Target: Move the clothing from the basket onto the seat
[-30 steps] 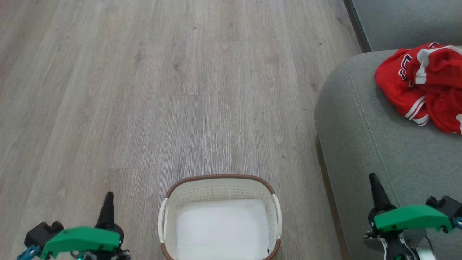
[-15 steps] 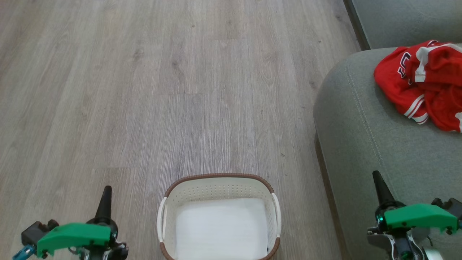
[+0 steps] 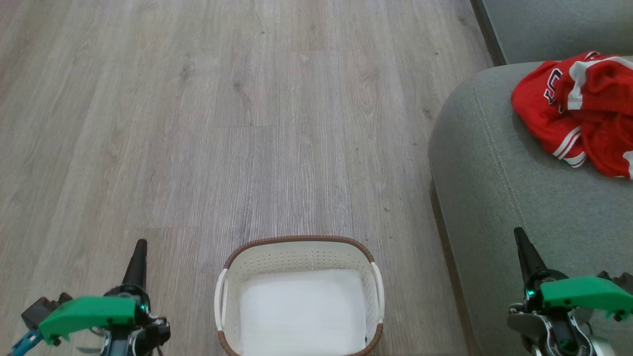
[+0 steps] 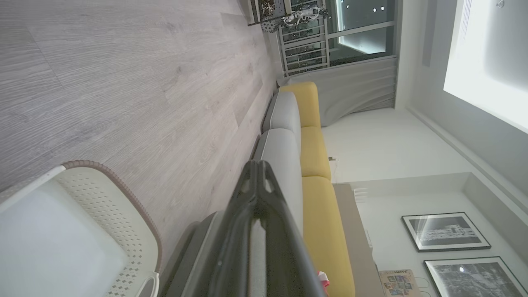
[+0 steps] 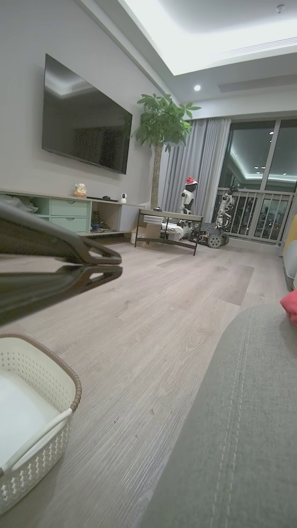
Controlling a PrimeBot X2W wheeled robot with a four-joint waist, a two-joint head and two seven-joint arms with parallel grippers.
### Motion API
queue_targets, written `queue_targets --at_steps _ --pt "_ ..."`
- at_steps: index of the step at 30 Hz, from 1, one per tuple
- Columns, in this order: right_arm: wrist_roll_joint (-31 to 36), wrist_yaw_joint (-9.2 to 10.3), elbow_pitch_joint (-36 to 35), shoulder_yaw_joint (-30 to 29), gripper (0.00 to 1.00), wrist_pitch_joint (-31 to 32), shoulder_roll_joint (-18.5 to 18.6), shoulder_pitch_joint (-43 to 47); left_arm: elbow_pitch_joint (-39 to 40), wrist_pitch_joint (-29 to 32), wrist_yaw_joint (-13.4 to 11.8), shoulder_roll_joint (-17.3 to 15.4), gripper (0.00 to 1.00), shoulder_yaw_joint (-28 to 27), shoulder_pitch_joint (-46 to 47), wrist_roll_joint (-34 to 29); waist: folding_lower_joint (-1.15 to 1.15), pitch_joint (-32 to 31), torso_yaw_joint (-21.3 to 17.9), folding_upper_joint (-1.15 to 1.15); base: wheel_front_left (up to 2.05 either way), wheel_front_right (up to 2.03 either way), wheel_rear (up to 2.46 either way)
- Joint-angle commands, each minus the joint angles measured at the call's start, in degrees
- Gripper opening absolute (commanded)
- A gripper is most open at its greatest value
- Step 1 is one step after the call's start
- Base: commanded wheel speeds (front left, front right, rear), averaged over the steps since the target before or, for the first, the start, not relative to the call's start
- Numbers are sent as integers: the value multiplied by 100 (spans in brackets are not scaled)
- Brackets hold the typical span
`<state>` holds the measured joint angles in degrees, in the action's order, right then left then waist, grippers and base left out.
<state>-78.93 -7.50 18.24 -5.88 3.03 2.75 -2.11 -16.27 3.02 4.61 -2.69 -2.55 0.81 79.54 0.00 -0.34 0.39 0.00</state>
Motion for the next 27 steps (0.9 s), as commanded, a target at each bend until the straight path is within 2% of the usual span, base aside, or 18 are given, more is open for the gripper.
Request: queue_targets --at_steps 1,17,27 --pt "-197 1 -257 61 0 53 14 -355 205 59 84 -27 0 -208 335 186 0 5 -4 0 0 0 0" --pt "-1285 1 -416 -60 0 336 13 -406 219 339 281 -19 0 -392 532 1225 0 50 -38 0 0 0 0" --pt "-1323 1 -422 -64 0 346 13 -407 220 349 288 -19 0 -398 539 1261 0 52 -39 0 0 0 0"
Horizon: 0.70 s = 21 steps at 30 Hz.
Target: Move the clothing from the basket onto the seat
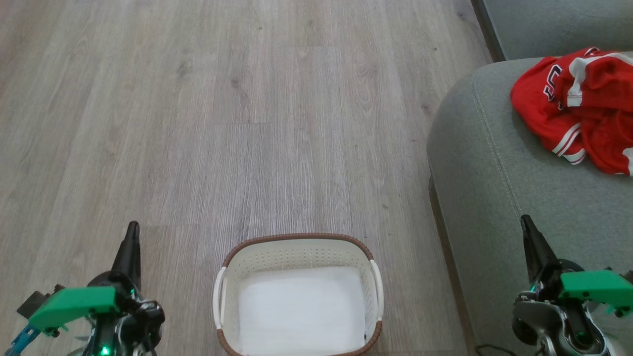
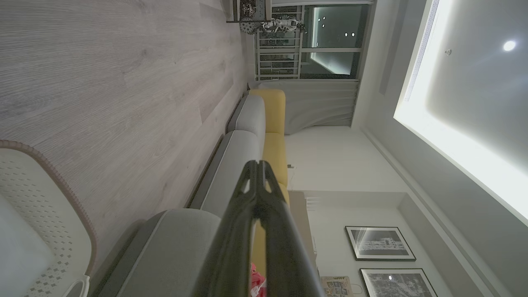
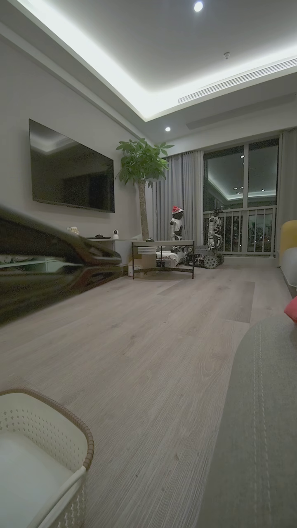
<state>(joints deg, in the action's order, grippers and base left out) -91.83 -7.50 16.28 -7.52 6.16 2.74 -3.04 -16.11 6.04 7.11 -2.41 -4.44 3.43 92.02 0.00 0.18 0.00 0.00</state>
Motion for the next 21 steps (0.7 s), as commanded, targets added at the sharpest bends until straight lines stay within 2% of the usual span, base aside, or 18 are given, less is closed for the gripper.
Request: queue_targets --at_steps 1,21 --pt "-34 1 -225 100 0 33 14 -315 205 46 37 -47 0 -209 277 13 0 0 0 0 0 0 0" --pt "-34 1 -225 100 0 33 14 -315 205 46 37 -47 0 -209 277 14 0 0 0 0 0 0 0"
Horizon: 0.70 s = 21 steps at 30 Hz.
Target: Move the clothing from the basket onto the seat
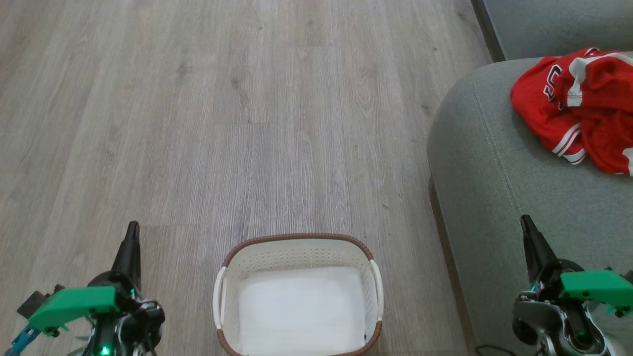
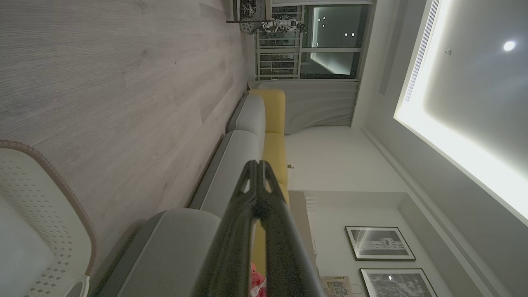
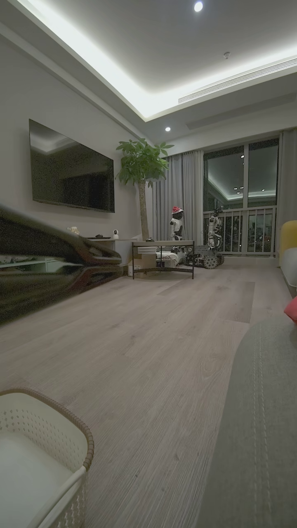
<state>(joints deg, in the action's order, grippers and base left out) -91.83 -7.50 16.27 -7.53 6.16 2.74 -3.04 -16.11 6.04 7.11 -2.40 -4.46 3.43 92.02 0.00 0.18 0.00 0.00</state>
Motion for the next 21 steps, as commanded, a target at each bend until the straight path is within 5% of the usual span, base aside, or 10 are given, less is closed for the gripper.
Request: queue_targets --at_steps 1,21 --pt "-34 1 -224 101 0 33 14 -315 205 46 37 -48 0 -208 277 14 0 0 0 0 0 0 0" --pt "-34 1 -224 102 0 33 14 -315 206 46 37 -48 0 -207 276 14 0 0 0 0 0 0 0"
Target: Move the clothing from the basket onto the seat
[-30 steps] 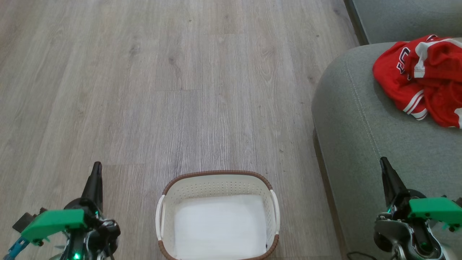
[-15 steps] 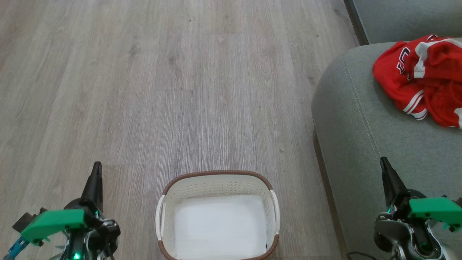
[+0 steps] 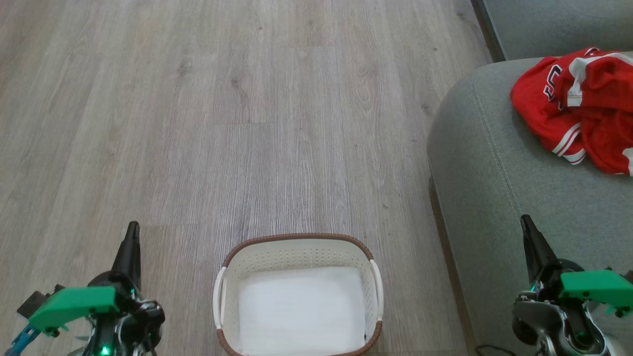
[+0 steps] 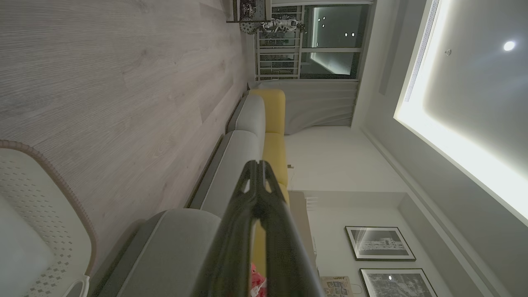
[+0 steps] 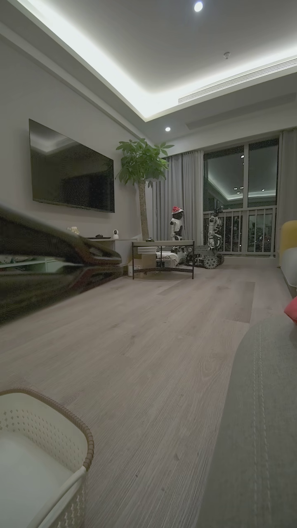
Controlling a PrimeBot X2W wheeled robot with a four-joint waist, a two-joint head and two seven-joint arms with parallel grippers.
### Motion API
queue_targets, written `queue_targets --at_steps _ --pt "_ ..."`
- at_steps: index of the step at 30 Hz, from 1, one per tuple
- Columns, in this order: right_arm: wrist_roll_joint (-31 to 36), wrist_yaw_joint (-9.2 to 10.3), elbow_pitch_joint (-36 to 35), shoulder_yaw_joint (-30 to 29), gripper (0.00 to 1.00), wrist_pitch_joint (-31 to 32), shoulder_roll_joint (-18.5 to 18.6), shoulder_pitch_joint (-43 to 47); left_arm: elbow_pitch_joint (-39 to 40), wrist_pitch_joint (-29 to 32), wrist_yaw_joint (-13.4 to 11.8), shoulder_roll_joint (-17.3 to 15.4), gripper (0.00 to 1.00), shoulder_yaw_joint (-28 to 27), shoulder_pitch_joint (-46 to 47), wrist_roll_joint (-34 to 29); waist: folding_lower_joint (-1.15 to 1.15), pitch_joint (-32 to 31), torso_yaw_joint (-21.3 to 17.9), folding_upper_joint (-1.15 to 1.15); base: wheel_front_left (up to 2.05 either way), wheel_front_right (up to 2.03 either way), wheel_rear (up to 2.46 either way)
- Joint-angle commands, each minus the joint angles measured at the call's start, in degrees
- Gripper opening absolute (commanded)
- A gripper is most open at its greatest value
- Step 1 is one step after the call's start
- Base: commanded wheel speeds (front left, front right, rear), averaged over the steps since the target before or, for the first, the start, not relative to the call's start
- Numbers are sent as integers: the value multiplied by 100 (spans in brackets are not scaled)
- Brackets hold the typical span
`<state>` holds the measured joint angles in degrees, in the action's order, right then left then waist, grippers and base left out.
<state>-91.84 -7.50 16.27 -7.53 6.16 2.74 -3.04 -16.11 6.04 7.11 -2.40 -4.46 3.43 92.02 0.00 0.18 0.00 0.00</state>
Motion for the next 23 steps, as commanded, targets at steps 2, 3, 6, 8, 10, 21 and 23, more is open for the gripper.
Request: queue_targets --at_steps 2,3,6,8,10,21,23 --pt "-33 1 -224 102 0 32 14 -315 206 45 37 -48 0 -207 276 15 0 0 0 0 0 0 0" --pt "-33 1 -224 102 0 32 14 -315 206 45 37 -48 0 -207 276 15 0 0 0 0 0 0 0" --pt "-33 1 -224 102 0 32 14 -315 206 45 37 -48 0 -207 276 15 0 0 0 0 0 0 0" --pt "-33 1 -224 102 0 32 14 -315 206 45 37 -48 0 -207 276 15 0 0 0 0 0 0 0" --pt "-33 1 -224 102 0 32 14 -315 206 45 37 -48 0 -207 276 15 0 0 0 0 0 0 0" --pt "-33 1 -224 102 0 32 14 -315 206 45 37 -48 0 -207 276 15 0 0 0 0 0 0 0" --pt "-33 1 -224 102 0 32 14 -315 206 45 37 -48 0 -207 276 15 0 0 0 0 0 0 0"
